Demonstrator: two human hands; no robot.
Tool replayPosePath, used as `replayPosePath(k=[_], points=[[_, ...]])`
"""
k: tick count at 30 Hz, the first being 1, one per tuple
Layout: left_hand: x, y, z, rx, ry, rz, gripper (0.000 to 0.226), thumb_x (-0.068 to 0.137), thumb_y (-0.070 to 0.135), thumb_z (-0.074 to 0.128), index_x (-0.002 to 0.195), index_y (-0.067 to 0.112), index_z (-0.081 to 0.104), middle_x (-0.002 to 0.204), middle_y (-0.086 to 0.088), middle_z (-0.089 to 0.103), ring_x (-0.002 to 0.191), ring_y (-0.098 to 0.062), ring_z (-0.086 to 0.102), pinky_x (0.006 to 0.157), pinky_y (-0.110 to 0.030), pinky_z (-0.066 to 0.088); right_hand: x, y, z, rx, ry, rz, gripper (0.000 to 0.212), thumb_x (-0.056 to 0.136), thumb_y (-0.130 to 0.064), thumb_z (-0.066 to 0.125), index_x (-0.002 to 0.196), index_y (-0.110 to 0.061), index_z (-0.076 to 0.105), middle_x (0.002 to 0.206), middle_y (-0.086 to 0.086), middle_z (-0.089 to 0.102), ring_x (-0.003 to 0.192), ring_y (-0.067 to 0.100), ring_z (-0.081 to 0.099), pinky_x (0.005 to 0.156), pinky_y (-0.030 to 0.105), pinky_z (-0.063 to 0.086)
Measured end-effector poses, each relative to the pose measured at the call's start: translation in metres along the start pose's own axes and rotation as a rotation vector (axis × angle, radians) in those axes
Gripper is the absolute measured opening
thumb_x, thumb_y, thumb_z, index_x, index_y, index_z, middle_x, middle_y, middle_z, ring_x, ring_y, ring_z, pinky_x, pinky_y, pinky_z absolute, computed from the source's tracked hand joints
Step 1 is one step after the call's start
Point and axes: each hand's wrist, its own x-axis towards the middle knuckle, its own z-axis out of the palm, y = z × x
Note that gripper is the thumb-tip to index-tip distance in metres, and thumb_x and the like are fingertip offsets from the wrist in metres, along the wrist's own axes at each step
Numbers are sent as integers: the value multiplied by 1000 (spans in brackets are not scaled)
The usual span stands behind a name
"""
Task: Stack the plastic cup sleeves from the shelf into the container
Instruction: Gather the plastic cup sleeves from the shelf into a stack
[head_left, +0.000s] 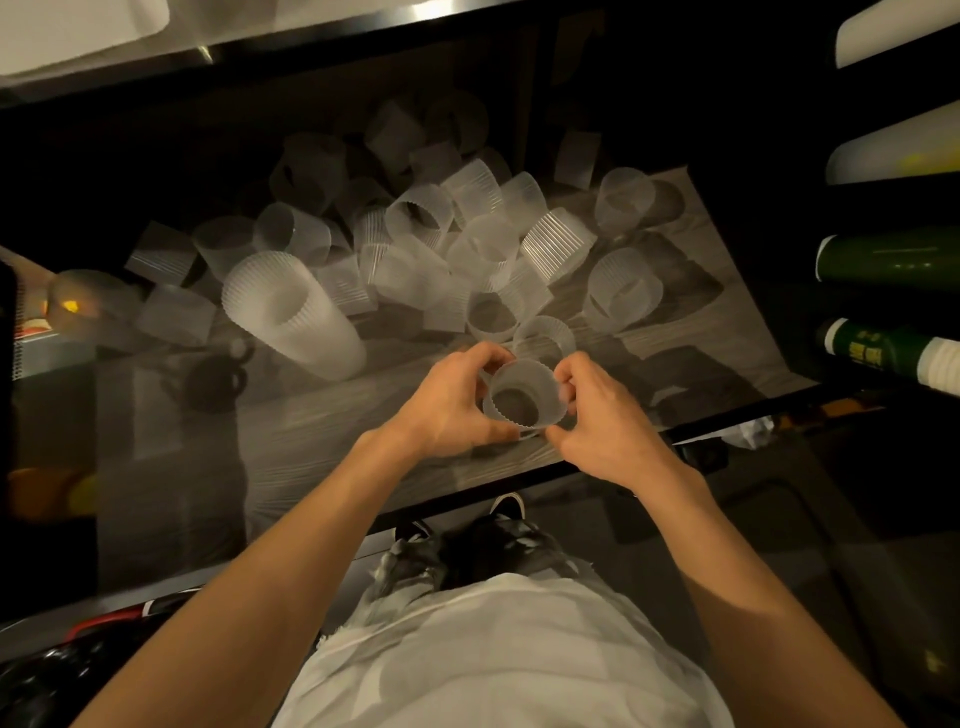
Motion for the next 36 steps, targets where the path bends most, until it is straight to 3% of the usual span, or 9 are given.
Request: replayPosePath(k=[4, 7, 9, 12, 15, 21, 26, 29, 36], points=[[2, -6, 5, 63, -32, -52, 80, 60, 44, 90, 129, 27, 54, 122, 7, 59, 103, -9, 58, 84, -24, 52, 1, 3, 0, -27, -13, 22, 48, 79, -23, 81, 106, -34, 43, 103, -13, 53, 88, 11, 61, 75, 44, 57], [2, -10, 6, 140, -110, -165, 99, 58, 47, 89, 143, 25, 45, 133, 4, 56, 119, -14, 56, 99, -33, 51, 4, 4, 4, -115, -135, 83, 72, 77, -22, 82, 134, -30, 38, 126, -3, 49, 113, 23, 60, 91, 47, 55], [1, -11, 7, 109, -155, -205, 94, 61, 40, 90, 142, 25, 45, 129, 4, 59, 115, -14, 58, 98, -35, 53, 6, 3, 7, -103, -188, 114, 86, 76, -21, 82, 147, -28, 33, 136, 1, 47, 124, 26, 55, 98, 46, 52], [2, -8, 5, 100, -166, -182, 72, 66, 34, 88, 129, 27, 53, 115, 9, 62, 102, -11, 62, 86, -26, 54, 8, 1, 6, -9, -169, 70, 71, 79, -18, 80, 139, -28, 44, 130, -2, 54, 119, 20, 58, 96, 40, 53], [6, 5, -9, 42, -144, -178, 69, 66, 33, 88, 126, 25, 54, 109, 11, 62, 93, -6, 65, 77, -20, 54, 8, -2, -8, 120, -116, 39, 55, 80, -19, 80, 126, -31, 53, 121, -9, 57, 107, 8, 61, 93, 37, 56], [34, 44, -45, -53, -73, -70, 67, 65, 19, 87, 124, 19, 56, 104, 4, 66, 72, -13, 69, 63, -22, 56, 13, -11, -57, 301, 16, -11, 56, 81, -21, 83, 127, -36, 55, 121, -17, 61, 103, 0, 64, 83, 24, 56], [51, 45, -36, -6, -12, -74, 68, 68, 23, 87, 128, 25, 54, 116, 6, 62, 90, -10, 69, 78, -27, 59, 27, -4, -56, 270, 97, -20, 61, 83, -17, 81, 133, -36, 52, 128, -14, 56, 107, 1, 62, 85, 25, 56], [53, 35, -19, -1, -1, -102, 69, 72, 22, 84, 134, 21, 53, 119, 7, 62, 100, -9, 66, 82, -21, 56, 32, 4, -44, 243, 94, -19, 59, 84, -11, 79, 131, -33, 53, 126, -12, 55, 109, 1, 59, 90, 26, 56], [51, 21, 5, 179, -167, -174, 46, 77, 24, 77, 121, 19, 63, 106, 0, 70, 97, -19, 67, 83, -32, 56, 28, 21, -25, 52, -52, 113, 65, 87, -18, 78, 144, -22, 48, 132, 3, 51, 119, 20, 57, 103, 38, 50]])
